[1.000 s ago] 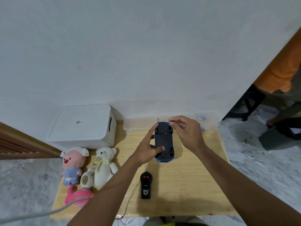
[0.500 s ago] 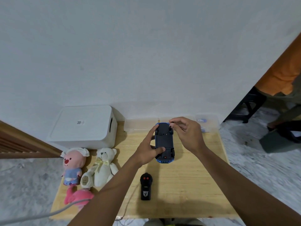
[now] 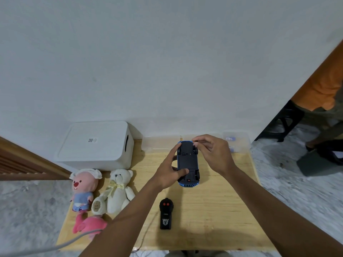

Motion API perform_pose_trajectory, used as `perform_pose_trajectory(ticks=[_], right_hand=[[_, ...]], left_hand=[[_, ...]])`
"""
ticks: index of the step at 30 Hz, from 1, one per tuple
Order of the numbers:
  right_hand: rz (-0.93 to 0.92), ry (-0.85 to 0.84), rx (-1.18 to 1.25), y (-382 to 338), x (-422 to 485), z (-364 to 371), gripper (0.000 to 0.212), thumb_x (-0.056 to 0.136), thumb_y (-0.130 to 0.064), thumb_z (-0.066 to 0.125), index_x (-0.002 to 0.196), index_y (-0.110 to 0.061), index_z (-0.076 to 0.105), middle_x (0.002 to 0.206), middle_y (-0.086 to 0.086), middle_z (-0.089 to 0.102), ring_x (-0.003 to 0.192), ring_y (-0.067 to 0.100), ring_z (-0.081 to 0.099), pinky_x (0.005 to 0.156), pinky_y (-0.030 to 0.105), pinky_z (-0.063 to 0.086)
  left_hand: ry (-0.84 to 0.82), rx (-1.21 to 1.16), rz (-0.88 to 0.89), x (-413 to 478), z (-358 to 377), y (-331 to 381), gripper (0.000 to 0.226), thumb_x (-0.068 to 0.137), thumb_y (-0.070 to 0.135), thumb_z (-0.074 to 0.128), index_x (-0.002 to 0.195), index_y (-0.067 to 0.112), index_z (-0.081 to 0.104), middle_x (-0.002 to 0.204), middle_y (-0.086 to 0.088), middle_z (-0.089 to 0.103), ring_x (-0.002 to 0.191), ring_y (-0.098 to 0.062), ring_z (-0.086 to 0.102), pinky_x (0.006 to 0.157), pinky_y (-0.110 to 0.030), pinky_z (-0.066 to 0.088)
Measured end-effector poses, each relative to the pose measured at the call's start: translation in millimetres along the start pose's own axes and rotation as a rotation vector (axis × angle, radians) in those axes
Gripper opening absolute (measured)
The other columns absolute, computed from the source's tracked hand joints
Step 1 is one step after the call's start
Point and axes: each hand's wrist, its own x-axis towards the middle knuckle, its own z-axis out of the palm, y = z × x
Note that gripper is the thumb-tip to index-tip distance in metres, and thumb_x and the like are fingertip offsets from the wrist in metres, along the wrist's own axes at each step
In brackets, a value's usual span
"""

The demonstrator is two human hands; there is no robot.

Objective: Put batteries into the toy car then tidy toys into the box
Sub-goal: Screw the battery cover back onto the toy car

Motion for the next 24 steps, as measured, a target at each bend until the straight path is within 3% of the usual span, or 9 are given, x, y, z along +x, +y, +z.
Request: perform_pose_trajectory(ticks=[3,6,9,12,18,24], right_hand=[[-0.039,-0.018,-0.073,-3,1,-1,0.02,0.093,-0.015,0.072,0.1,-0.034,0.074,0.091,-0.021,0.074,0.089,-0.002,0.07,0.076,0.01,0.053],[-0.035,-0.015,-0.048,-5,4,-2,0.02,0.091,-0.016,0.075,0.096,-0.036,0.076,0.091,-0.022,0.075,0.086,0.001,0.071,0.074,0.013,0.054],[-0.038,-0.049,-0.051,-5,5,-1,0.021,0.094,-0.016,0.072,0.104,-0.033,0.078,0.097,-0.025,0.075,0.089,0.002,0.072,0.075,0.016,0.057],[-0.074,-0.06,-0.062,-7,6,-1,0.024,0.097,-0.012,0.066,0.112,-0.027,0.077,0.099,-0.026,0.074,0.093,0.001,0.072,0.08,0.013,0.056],[-0.046,-0.007,-0.054,-14,15,2,0.007,0.087,-0.023,0.079,0.089,-0.029,0.075,0.085,-0.021,0.073,0.082,0.003,0.069,0.07,0.016,0.056],[-0.112,0.006,-0.073,-15,9,3,0.017,0.088,-0.025,0.078,0.102,-0.035,0.077,0.091,-0.019,0.075,0.084,0.006,0.071,0.076,0.021,0.059]], left_hand=[[0.004,0.006,0.009,-1,1,0,0.094,0.09,0.007,0.076,0.157,0.051,0.026,0.144,0.002,0.052,0.088,-0.003,0.07,0.074,-0.026,0.06],[0.013,-0.005,0.0,0,2,3,0.094,0.091,0.008,0.076,0.157,0.052,0.025,0.143,0.001,0.052,0.083,-0.011,0.072,0.074,-0.029,0.061],[0.024,-0.006,0.002,0,0,5,0.093,0.091,0.008,0.076,0.156,0.051,0.026,0.142,0.001,0.053,0.091,-0.016,0.072,0.077,-0.033,0.063],[0.025,-0.008,0.005,0,0,7,0.093,0.09,0.008,0.076,0.156,0.052,0.027,0.139,0.003,0.054,0.082,-0.015,0.073,0.078,-0.036,0.064],[0.016,0.008,0.049,-3,4,7,0.094,0.09,0.008,0.077,0.158,0.047,0.026,0.143,0.008,0.053,0.091,0.01,0.067,0.077,-0.024,0.06],[0.01,-0.004,0.045,-7,7,12,0.093,0.091,0.01,0.077,0.156,0.052,0.027,0.142,0.005,0.054,0.092,-0.007,0.071,0.083,-0.036,0.064]])
